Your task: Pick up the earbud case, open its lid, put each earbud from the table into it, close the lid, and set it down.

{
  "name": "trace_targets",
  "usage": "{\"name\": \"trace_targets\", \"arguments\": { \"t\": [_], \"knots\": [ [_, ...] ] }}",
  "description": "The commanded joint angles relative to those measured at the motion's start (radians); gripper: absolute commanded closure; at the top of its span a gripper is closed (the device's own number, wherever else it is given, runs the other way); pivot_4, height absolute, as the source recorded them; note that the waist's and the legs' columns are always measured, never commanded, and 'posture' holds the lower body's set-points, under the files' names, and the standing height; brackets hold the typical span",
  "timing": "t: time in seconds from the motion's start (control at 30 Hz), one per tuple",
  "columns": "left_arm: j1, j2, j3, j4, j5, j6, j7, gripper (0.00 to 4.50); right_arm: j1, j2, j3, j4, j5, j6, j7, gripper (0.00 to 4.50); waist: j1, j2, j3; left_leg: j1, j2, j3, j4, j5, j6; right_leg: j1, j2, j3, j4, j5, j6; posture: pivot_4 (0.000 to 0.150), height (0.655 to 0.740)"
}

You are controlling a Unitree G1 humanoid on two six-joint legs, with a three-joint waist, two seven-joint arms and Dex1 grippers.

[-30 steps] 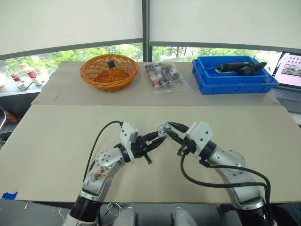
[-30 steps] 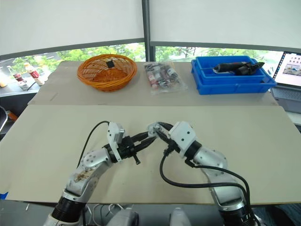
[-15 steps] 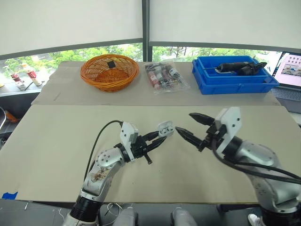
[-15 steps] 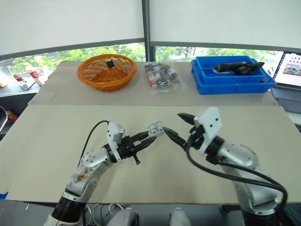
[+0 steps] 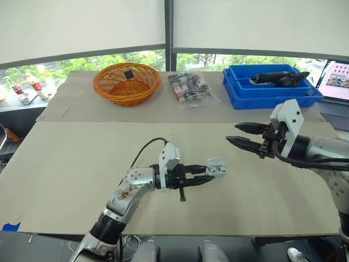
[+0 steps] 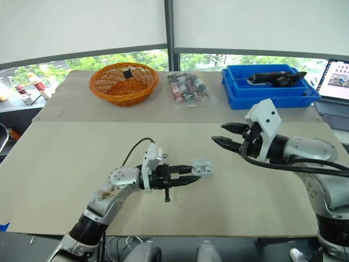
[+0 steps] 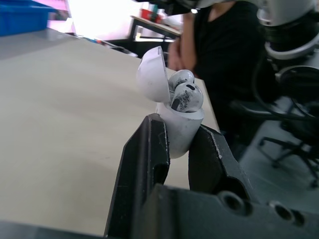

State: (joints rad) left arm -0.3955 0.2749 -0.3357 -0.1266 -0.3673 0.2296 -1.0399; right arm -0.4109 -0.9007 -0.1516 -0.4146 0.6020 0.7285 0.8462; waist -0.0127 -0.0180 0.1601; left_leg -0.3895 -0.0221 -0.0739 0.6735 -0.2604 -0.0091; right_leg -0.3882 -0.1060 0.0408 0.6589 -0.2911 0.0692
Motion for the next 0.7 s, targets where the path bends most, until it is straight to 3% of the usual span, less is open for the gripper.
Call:
{"name": "trace_targets", "arguments": {
  "t": [0.03,0.13,0.7],
  "knots": [
    [-0.042,-0.002,-0.014,-0.001,-0.041,0.023,-0.065,3.97,-0.060,-0.044,0.048,0.027,-0.013,-0.013,0.082,3.58,0.000,0.000,0.000,0.000,0.000,0.000,0.000,0.000,0.000,0.000,0.000,0.000,0.000,0.000,0.000,0.150,0.7400],
    [-0.060,-0.005,-0.016,0.007,-0.055,0.041,-0.091,3.97,-0.089,-0.072,0.086,0.050,-0.025,-0.014,0.131,4.50,0.000,0.000,0.000,0.000,0.000,-0.001,0.000,0.000,0.000,0.000,0.000,0.000,-0.001,0.000,0.000,0.150,0.7400],
    [-0.084,-0.025,-0.016,-0.006,-0.084,0.092,-0.142,3.97,-0.108,-0.132,0.194,0.079,-0.048,0.026,0.286,4.50,0.001,0.000,0.000,-0.001,0.000,-0.003,0.002,0.000,0.001,0.000,0.000,0.000,-0.001,0.000,0.000,0.150,0.7400]
  ]
}}
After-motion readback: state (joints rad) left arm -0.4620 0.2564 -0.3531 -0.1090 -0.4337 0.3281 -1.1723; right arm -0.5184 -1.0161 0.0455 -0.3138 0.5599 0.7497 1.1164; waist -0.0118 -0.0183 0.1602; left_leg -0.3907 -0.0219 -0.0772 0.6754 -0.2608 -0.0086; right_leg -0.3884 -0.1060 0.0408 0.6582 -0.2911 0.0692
